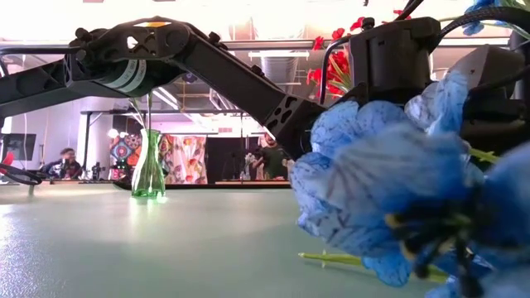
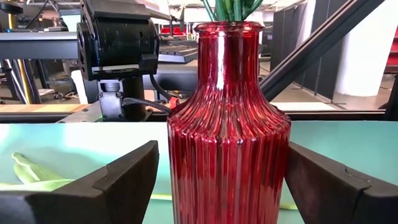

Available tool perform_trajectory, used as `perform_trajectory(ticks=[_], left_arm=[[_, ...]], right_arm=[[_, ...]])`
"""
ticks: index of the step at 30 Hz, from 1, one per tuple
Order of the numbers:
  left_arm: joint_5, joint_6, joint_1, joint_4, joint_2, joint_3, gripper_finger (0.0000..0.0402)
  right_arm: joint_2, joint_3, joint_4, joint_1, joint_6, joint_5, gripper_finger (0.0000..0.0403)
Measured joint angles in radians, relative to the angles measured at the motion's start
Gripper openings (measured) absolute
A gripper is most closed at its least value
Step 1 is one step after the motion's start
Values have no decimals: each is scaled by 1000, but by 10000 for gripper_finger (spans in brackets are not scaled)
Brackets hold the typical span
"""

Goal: Sort flowers into vase by color
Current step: Put the blue flower into the red vase

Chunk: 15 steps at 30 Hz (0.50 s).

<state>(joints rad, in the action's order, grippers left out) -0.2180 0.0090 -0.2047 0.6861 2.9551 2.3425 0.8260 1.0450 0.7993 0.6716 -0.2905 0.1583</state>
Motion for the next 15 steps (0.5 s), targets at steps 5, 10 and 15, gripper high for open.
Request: perform_trajectory(ticks=[5, 10, 15], left_arm=[[0, -20, -1, 5, -5, 0, 309], [0, -23, -8, 14, -14, 0, 309], [0, -18, -11, -3, -31, 0, 309]], right_arm=[[50, 98, 47, 0, 15, 1, 125], [87, 168, 80, 0, 43, 1, 125], [100, 205, 85, 0, 56, 1, 125]])
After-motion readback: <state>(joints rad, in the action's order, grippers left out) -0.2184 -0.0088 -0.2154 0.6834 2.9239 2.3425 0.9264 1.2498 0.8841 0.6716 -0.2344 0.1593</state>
